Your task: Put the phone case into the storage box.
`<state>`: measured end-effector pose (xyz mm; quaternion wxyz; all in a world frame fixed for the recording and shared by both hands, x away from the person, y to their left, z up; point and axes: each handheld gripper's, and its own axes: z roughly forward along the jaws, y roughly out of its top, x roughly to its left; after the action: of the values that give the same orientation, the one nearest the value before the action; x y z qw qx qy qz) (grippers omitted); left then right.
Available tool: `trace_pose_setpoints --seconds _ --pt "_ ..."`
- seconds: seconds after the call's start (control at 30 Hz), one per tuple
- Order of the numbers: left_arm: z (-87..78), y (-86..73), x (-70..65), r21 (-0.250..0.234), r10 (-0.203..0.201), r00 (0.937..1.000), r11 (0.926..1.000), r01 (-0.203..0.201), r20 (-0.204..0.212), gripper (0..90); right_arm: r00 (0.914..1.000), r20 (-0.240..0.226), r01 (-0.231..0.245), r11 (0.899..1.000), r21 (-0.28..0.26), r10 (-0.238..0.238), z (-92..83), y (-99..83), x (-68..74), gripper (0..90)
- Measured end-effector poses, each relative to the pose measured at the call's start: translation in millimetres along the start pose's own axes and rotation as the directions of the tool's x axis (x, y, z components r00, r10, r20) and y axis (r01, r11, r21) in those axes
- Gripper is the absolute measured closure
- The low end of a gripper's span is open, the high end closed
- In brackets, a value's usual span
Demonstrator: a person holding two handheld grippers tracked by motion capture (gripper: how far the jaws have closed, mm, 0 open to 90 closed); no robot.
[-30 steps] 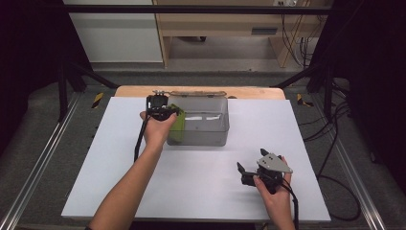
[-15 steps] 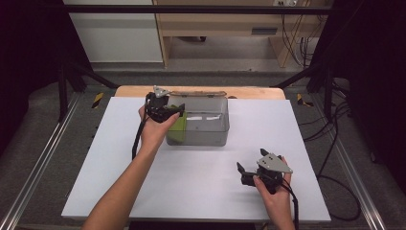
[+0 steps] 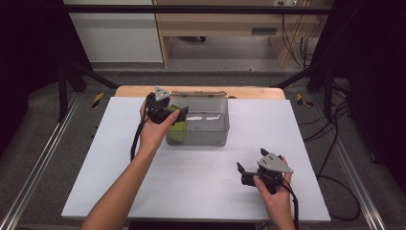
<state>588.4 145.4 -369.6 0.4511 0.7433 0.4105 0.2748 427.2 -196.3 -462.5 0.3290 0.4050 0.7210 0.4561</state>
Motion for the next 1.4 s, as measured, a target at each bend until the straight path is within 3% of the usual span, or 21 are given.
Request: trace_pose_setpoints --seconds 0.6,1.4 --pt "-8.1 0.1 -2.2 -0.038 0.023 0.9994 0.999 -0.022 0.026 4.3 1.0 0.0 0.0 1.0 -0.001 0.0 -0.2 0.1 -0.1 4.5" --pt "-16.8 -4.1 -0.5 -0.083 0.023 0.9986 0.9964 -0.019 0.048 3.7 1.0 -0.002 -0.005 1.0 0.002 0.005 -0.1 0.0 -0.2 4.3"
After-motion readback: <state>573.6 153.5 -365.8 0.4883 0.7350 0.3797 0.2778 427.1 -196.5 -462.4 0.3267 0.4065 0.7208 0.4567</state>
